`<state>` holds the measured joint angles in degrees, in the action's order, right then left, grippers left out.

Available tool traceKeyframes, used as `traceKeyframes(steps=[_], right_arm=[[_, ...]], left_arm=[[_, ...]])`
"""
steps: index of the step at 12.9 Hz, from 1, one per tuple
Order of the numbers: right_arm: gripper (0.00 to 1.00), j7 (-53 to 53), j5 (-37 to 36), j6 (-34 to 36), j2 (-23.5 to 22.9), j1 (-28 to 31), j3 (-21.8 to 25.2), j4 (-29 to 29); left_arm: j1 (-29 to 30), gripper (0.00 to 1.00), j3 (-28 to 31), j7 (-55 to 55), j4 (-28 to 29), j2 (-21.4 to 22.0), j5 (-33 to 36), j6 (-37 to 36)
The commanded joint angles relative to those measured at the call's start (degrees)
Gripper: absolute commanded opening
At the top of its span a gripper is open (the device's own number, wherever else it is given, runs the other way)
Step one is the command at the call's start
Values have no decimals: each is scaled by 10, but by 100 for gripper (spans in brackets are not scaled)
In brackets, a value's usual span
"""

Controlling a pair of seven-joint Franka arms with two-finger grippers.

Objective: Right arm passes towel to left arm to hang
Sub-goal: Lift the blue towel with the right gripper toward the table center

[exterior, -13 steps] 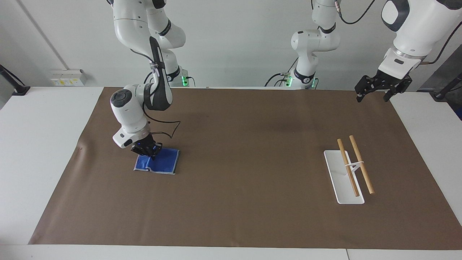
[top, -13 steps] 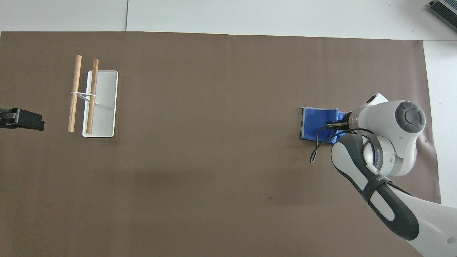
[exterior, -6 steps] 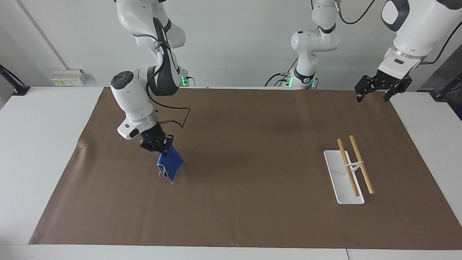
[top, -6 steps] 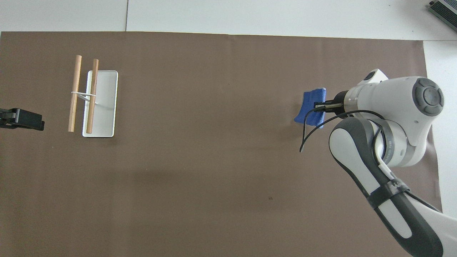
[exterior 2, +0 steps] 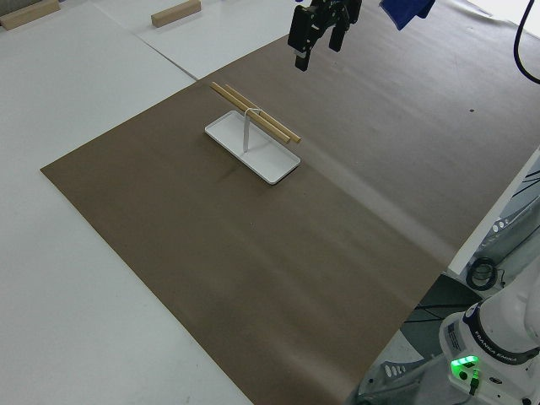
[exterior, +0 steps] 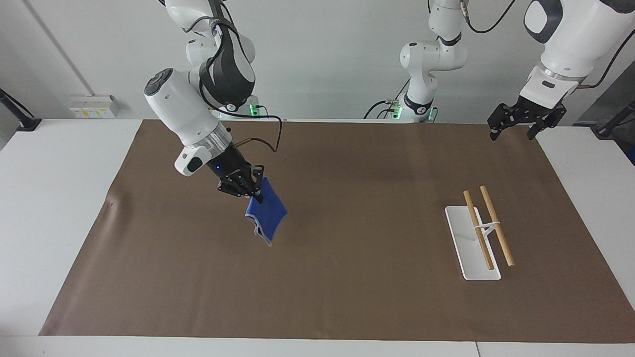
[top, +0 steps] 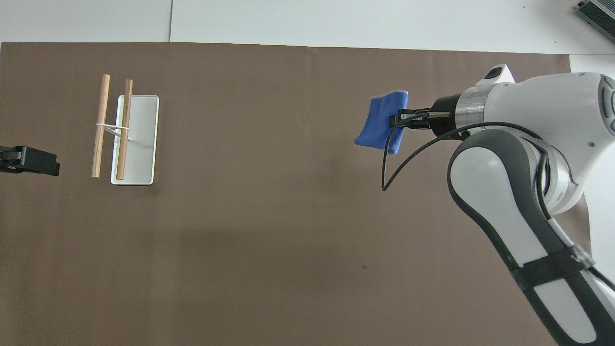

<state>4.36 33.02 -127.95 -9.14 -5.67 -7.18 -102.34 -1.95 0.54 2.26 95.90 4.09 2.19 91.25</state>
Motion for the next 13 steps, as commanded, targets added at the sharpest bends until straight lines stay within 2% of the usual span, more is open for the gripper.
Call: traceKeyframes(steps=[1, 6, 8, 11, 13], right_arm=[[0, 13, 105, 9, -9, 7, -34, 33], [0, 30, 245, 0, -3, 7, -93, 29], [0, 72, 304, -10, -2, 0, -98, 23], [0, 165, 454, -14, 1, -14, -98, 1], [0, 212, 515, -27, 5, -27, -99, -15]], left_arm=[[-3, 100, 3, -2, 15, 15, 7, -4], [-4, 100, 2, 0, 15, 15, 7, -6], [-12, 100, 1, 2, 15, 16, 7, -12], [-15, 100, -6, 25, 16, 15, 5, -4], [-14, 100, -13, 0, 20, 16, -51, 17]])
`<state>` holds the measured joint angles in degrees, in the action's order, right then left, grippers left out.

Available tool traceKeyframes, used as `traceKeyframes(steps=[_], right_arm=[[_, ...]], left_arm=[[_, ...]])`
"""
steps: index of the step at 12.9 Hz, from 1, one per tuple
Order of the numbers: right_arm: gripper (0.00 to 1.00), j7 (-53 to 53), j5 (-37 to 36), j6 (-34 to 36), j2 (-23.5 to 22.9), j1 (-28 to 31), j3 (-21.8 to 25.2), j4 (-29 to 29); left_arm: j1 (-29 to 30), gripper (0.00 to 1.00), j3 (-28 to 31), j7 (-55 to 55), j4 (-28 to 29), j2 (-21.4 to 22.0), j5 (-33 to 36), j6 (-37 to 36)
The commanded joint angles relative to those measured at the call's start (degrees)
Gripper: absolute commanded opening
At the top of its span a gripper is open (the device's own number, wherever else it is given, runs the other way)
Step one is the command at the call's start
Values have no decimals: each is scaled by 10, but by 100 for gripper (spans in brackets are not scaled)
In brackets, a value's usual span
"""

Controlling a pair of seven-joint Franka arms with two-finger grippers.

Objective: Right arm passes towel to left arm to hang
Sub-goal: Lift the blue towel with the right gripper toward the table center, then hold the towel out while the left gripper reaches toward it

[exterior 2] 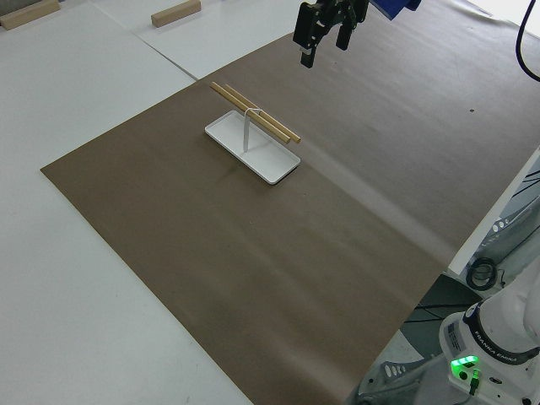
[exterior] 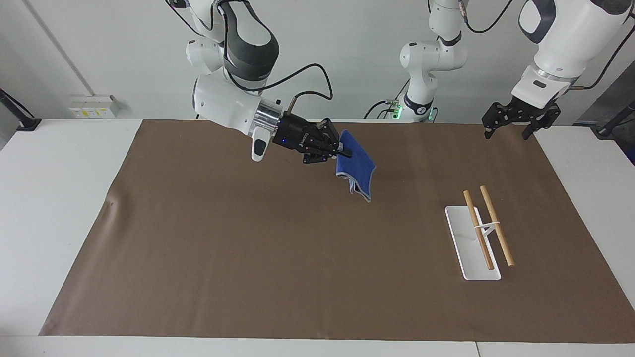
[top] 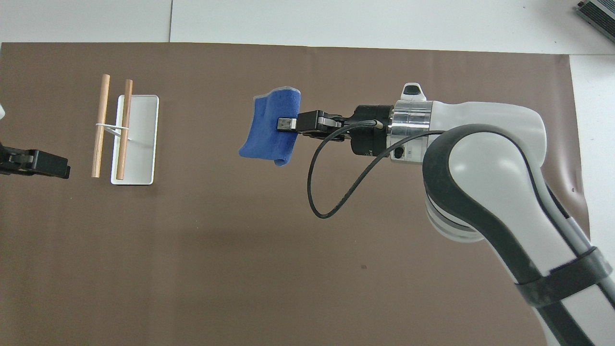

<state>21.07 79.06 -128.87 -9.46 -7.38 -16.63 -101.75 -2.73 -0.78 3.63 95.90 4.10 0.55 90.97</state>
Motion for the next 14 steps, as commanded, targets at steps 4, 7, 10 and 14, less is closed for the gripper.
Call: traceKeyframes(steps=[4, 7, 10, 14], right_arm=[[0, 84, 158, -53, 8, -38, -4, -25], [0, 87, 158, -58, 8, -38, -4, -26], [0, 87, 158, -59, 8, -38, -3, -27], [0, 88, 156, -59, 8, -36, -2, -28]], left_arm=[[-7, 100, 0, -154, 55, 21, -188, 78], [-17, 100, -11, -290, 91, 28, -287, 146], [-29, 100, -11, -431, 130, 28, -379, 221], [-81, 100, -11, -599, 162, 28, -434, 341]])
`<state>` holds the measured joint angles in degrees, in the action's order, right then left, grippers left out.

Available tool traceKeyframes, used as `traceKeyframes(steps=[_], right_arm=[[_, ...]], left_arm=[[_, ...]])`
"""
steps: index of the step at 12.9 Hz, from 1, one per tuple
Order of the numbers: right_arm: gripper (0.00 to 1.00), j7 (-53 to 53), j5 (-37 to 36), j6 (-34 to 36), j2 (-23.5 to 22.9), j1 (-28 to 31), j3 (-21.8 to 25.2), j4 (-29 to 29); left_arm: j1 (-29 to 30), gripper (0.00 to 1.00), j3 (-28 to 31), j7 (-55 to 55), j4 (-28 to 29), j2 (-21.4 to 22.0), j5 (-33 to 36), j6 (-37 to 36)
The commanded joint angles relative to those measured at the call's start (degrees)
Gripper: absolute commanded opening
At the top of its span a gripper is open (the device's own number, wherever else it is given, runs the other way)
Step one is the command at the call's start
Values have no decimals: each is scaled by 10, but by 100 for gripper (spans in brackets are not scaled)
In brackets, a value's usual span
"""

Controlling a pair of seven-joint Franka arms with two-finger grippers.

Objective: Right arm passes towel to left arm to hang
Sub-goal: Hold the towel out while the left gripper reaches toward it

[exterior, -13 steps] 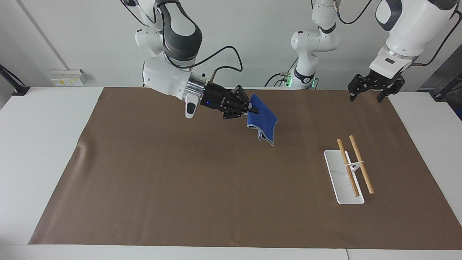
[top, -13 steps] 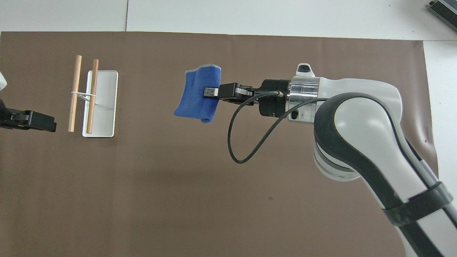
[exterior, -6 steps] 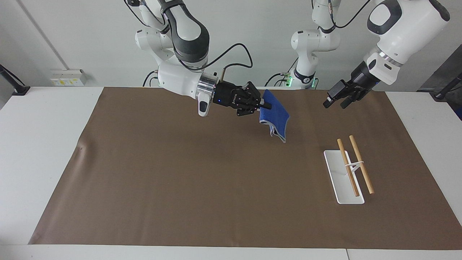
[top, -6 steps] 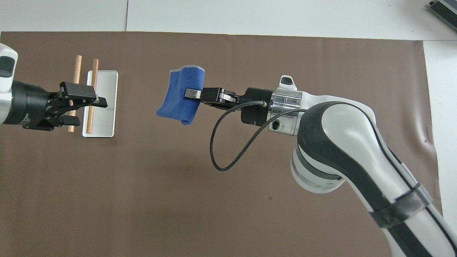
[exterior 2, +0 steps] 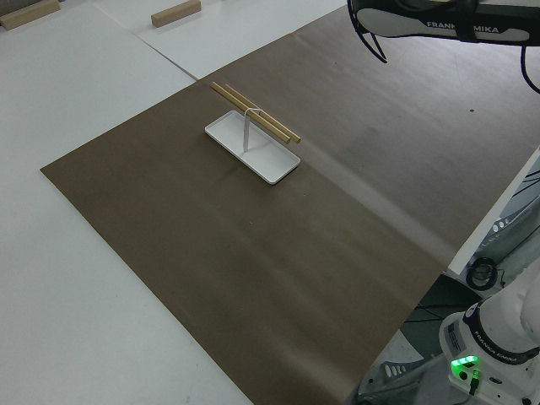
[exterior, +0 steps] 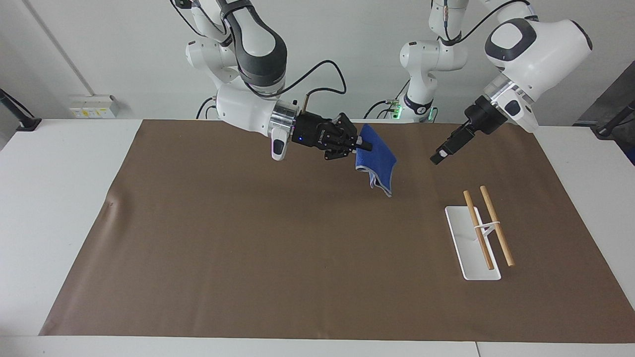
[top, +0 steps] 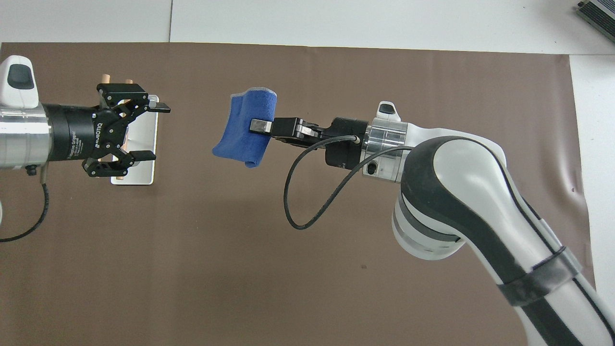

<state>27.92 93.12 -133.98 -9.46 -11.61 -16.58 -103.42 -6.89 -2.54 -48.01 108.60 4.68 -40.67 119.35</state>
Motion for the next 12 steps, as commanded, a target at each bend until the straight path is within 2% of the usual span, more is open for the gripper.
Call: traceKeyframes(steps=[1, 4, 10, 12], right_arm=[[0, 20, 15, -8, 8, 6, -3, -11], [0, 20, 12, -7, 8, 10, -3, -11], [0, 20, 11, -7, 8, 12, -3, -11], [0, 20, 11, -7, 8, 12, -3, -10]], left_arm=[[-64, 100, 7, -129, 43, 22, -27, 95], [-107, 100, 7, -241, 74, 20, -42, 204], [-124, 100, 7, -306, 131, 39, -44, 214], [-144, 100, 6, -338, 133, 35, -55, 256]])
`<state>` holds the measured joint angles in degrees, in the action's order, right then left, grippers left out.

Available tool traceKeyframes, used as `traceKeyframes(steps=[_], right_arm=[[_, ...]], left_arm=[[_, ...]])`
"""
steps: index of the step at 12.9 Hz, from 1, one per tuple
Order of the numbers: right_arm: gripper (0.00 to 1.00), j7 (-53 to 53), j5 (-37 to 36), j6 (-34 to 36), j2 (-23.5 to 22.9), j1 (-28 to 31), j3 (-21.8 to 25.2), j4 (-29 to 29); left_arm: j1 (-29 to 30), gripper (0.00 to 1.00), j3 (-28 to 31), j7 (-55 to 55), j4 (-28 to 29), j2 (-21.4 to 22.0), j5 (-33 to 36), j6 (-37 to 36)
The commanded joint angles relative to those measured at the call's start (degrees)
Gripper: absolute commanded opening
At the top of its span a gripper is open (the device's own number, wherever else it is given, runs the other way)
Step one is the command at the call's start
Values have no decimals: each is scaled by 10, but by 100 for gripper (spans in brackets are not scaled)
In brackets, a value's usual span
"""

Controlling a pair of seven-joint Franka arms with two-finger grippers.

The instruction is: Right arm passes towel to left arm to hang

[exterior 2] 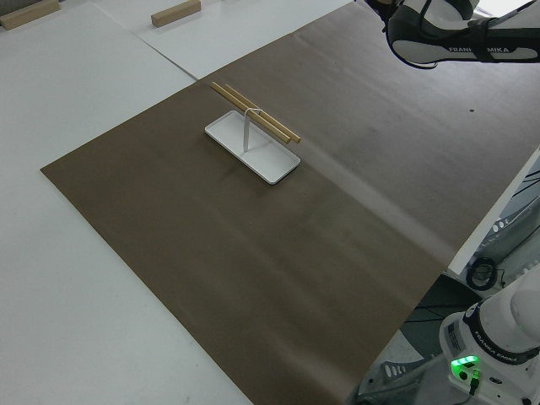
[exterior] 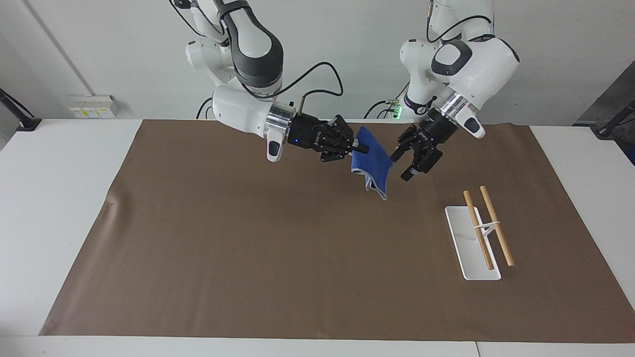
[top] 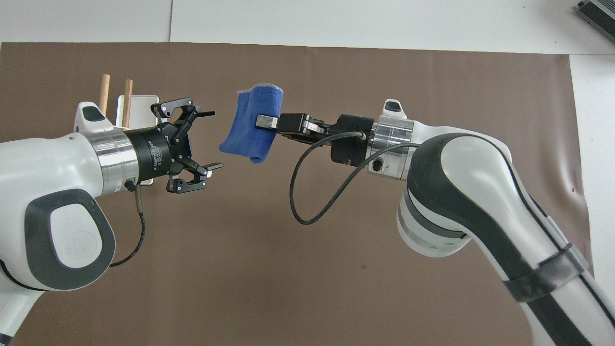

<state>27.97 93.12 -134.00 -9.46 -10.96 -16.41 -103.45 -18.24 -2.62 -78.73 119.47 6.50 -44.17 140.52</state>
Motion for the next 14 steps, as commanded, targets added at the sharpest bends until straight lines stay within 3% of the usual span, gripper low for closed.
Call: traceKeyframes(steps=[1, 3, 4, 7, 9, 11, 12, 14], right_arm=[[0, 20, 11, -7, 8, 6, -5, -10], [0, 20, 11, -7, 8, 6, -5, -10], [0, 20, 11, -7, 8, 6, -4, -10], [0, 20, 10, -7, 8, 6, -4, -10], [0, 19, 10, -7, 8, 6, -4, -10], [0, 19, 10, -7, 8, 7, -4, -10], [0, 18, 10, -7, 8, 7, -4, -10], [0, 17, 10, -14, 8, 7, -4, -10]], left_arm=[[-46, 100, 8, -55, 25, 13, -30, 76], [-68, 100, 7, -84, 24, 10, -30, 114], [-68, 95, 7, -84, 24, 9, -30, 124], [-64, 49, 8, -85, 16, 2, -30, 124], [-62, 32, 8, -85, 16, 2, -30, 122], [-61, 8, 9, -85, 16, 2, -30, 120], [-61, 0, 9, -85, 16, 2, -30, 116], [-60, 0, 9, -86, 16, 2, -30, 114]])
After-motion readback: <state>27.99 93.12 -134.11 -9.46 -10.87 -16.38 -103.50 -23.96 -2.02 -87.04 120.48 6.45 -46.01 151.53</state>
